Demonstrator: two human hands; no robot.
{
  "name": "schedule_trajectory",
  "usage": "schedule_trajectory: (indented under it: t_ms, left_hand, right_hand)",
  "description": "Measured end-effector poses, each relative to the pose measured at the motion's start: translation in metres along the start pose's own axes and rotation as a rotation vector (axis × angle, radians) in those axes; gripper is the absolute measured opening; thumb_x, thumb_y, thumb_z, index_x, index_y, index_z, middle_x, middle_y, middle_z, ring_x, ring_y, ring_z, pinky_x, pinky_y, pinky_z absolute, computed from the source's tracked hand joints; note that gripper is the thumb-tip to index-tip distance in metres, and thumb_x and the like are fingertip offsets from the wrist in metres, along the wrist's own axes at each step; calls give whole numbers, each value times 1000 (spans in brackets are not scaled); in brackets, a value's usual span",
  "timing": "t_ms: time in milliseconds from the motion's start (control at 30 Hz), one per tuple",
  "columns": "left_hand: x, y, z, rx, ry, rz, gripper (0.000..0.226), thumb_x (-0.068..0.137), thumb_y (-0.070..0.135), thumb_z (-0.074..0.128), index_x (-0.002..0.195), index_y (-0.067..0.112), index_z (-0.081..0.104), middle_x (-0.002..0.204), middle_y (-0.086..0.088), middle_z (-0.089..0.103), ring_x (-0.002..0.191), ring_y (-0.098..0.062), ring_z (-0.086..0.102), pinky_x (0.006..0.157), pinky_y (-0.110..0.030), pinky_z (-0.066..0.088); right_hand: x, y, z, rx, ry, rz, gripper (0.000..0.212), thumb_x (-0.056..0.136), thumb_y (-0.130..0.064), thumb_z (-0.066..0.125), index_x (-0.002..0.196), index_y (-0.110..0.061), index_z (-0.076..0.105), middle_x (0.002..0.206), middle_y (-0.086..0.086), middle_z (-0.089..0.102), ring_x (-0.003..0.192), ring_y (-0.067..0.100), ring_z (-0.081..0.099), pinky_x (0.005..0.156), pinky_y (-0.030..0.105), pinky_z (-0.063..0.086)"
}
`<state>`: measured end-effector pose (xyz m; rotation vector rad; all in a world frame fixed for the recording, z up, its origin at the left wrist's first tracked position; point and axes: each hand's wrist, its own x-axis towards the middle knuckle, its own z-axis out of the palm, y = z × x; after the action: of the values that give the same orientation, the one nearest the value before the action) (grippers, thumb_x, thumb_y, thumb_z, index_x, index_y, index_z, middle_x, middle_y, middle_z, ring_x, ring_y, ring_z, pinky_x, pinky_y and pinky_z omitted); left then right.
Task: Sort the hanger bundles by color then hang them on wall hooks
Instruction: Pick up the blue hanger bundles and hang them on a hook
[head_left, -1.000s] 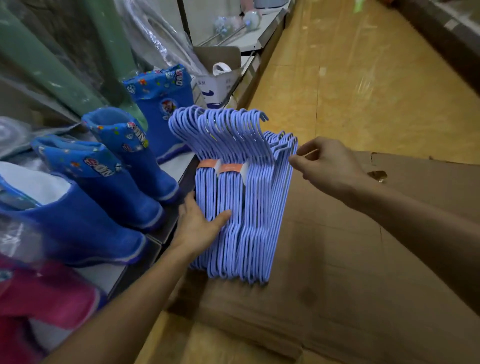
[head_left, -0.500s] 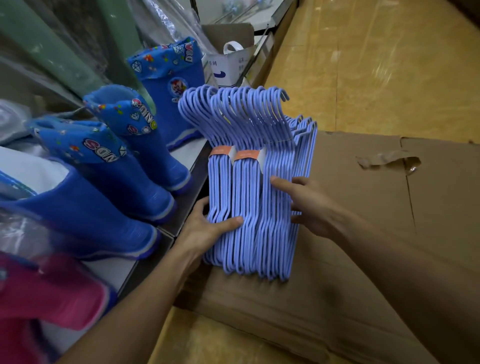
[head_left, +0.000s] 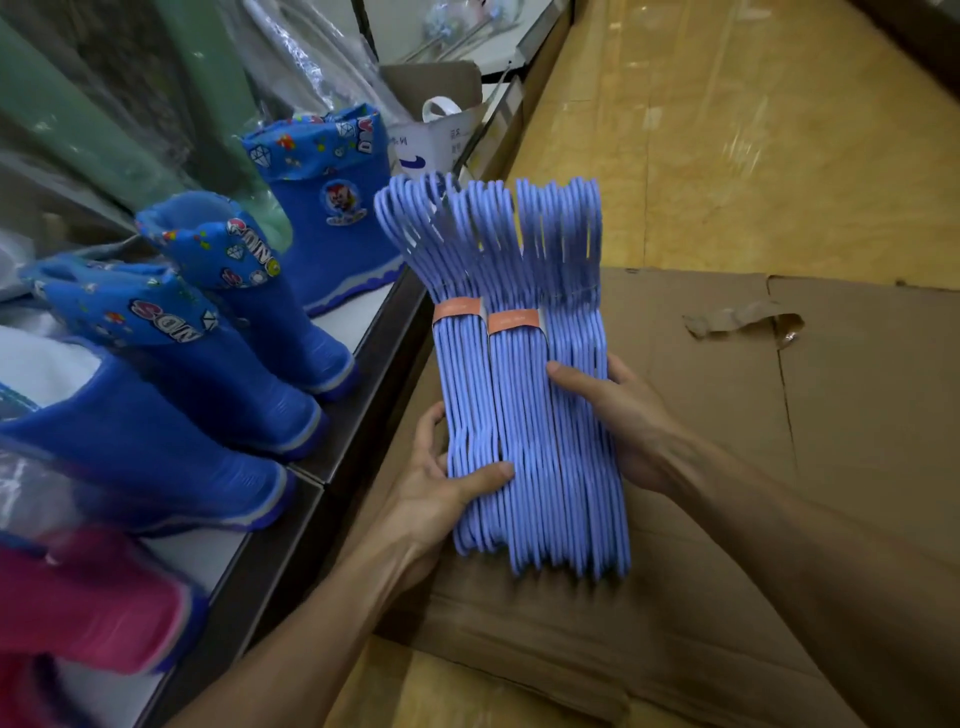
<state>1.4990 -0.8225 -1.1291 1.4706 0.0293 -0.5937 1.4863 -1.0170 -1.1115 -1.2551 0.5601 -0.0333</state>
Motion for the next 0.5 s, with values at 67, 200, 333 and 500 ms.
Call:
schedule_trajectory:
  t_ms: [67,200,333,500]
  left_hand:
    - [-4,-3,11,-35,-13,10,93,72,-6,80,142,32,32,105,-2,75,94,-24,74,69,-38,61]
    - [-23,-13,39,-65,-45,46,99,51,10,89,133,32,38,111,-8,74,97,-29,73,73,-42,61]
    - [-50,-30,65,-92,-79,56,83,56,3,84,121,33,43,109,-10,74,94,-29,73,71,-39,61]
    - [-81,-43,79,-2,-103,47,85,58,14,89,124,38,40,115,-3,72,101,-24,72,81,-41,60]
  right_hand:
    - [-5,-1,-12,24,-14,17,39,88,-23,74,125,-20,63,114,5,74,96,26,73,75,44,61]
    - [-20,-5,-40,36,-58,60,35,88,-21,72,123,-19,65,112,8,75,96,29,74,79,47,61]
    - [-43,-4,-67,28,-118,90,31,90,-19,69,121,-18,66,110,8,76,97,29,74,76,43,62]
    - [-69,-2,-93,-20,-150,110,37,85,-24,71,121,-18,66,108,7,76,97,28,74,79,44,60]
